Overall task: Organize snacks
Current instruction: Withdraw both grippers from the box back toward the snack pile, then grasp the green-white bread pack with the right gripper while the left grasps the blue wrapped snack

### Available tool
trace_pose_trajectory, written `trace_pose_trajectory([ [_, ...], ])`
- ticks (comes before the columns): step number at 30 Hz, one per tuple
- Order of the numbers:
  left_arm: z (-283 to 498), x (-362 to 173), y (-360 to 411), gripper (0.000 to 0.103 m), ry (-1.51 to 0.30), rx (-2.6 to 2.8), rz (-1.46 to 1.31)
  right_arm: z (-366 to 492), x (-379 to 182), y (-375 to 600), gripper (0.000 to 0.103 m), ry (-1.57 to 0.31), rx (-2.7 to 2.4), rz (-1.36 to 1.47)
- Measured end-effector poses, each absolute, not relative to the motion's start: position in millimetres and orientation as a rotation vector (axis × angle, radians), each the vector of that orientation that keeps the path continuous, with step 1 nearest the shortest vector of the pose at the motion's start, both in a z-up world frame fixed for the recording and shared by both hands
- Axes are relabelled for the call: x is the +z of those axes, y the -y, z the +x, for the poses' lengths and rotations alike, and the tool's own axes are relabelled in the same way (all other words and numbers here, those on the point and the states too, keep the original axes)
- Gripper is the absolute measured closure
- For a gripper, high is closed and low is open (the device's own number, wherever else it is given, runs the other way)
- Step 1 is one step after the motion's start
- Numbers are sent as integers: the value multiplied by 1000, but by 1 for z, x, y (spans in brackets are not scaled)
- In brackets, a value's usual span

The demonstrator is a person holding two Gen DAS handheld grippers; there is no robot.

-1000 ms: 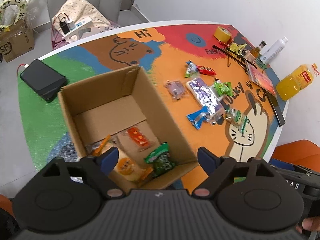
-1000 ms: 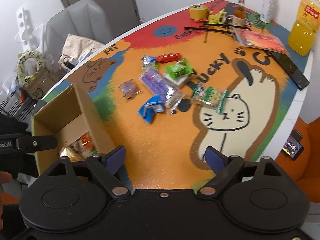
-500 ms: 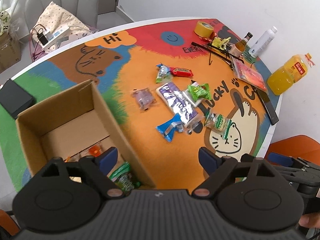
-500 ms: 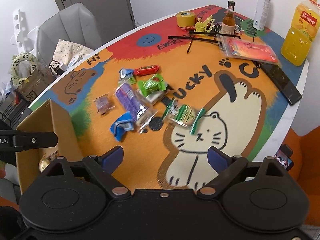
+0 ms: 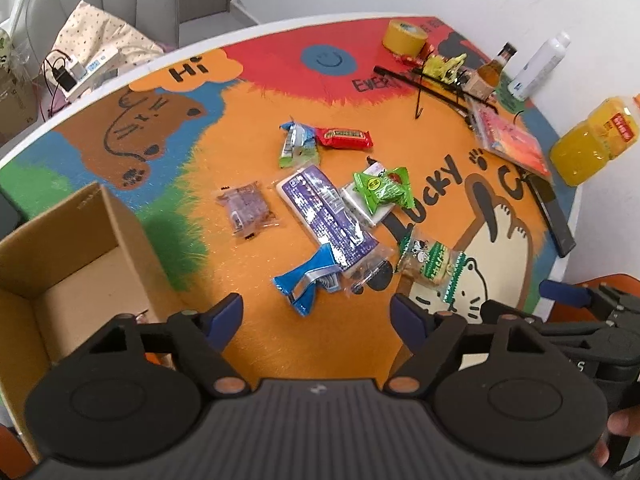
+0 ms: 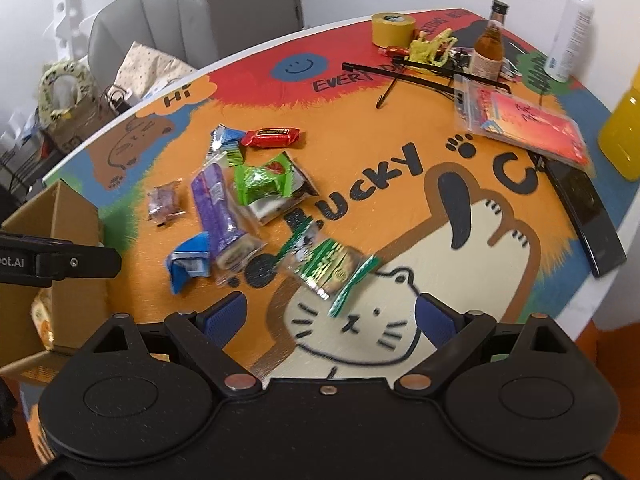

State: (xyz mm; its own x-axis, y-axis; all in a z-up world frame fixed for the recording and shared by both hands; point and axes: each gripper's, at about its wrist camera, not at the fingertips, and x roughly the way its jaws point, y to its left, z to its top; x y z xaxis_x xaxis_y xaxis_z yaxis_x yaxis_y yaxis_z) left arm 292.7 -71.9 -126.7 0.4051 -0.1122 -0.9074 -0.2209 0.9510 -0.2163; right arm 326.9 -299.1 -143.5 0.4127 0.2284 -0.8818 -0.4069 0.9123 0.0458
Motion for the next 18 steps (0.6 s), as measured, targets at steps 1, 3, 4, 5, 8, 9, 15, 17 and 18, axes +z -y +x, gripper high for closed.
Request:
trace_pose_trajectory([
  [1, 296, -130, 73, 30, -1167, 77, -327, 331, -145, 300, 11, -1075, 416, -197],
  [3, 302, -137, 75, 34, -1193, 91, -331, 339, -149, 301, 11, -1073, 445, -211],
  [4, 305, -140, 75, 35, -1200, 97, -335, 342, -151, 302, 11, -1070, 457, -216],
  [5, 307, -143, 76, 35, -1205, 104, -338, 346, -153, 302, 11, -1071, 470, -223],
  [8, 313, -154, 76, 40, -1238, 130, -337, 355, -159, 300, 11, -1078, 503, -241],
  [9, 315, -159, 75, 43, -1249, 140, -341, 358, -161, 299, 11, -1078, 515, -245],
  [15, 326, -180, 78, 48, -1304, 183, -316, 373, -172, 292, 11, -1087, 563, -271],
  [17, 330, -188, 80, 48, -1322, 192, -301, 377, -176, 290, 11, -1092, 581, -275],
  [18, 331, -192, 81, 48, -1328, 198, -290, 379, -178, 288, 11, -1096, 588, -278],
])
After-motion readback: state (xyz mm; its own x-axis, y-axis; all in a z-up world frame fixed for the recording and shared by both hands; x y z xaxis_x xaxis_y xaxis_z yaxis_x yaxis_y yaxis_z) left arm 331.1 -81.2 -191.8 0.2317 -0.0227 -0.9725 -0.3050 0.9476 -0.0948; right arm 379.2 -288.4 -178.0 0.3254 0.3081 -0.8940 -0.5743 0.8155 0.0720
